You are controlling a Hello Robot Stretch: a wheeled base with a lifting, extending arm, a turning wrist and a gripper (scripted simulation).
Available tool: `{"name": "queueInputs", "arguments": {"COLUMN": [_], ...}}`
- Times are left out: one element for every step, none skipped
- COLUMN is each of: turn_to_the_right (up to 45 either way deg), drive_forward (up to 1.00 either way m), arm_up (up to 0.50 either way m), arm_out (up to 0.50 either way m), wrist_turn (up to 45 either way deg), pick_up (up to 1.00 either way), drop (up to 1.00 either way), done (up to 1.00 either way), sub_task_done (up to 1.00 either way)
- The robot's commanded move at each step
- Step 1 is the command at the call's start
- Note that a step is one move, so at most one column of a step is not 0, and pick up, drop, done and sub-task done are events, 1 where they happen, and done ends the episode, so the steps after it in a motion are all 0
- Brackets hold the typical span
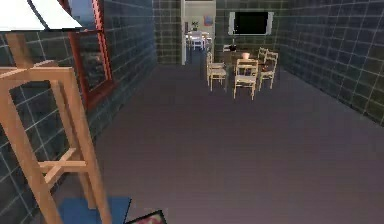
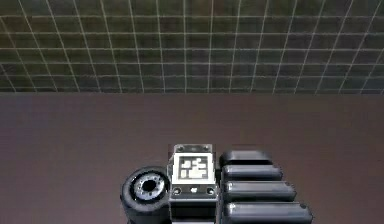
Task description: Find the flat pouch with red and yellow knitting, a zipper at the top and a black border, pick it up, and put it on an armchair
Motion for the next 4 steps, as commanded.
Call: {"name": "queueInputs", "arguments": {"turn_to_the_right": [-45.0, -42.0, 0.0, -45.0], "drive_forward": [0.00, 0.00, 0.10, 0.00], "arm_up": [0.00, 0.00, 0.00, 0.00], "arm_out": [0.00, 0.00, 0.00, 0.00], "wrist_turn": [0.0, 0.0, 0.0, 0.0], "pick_up": [0.00, 0.00, 0.00, 0.00], "drop": [0.00, 0.00, 0.00, 0.00], "done": [0.00, 0.00, 0.00, 0.00], "sub_task_done": [0.00, 0.00, 0.00, 0.00]}}
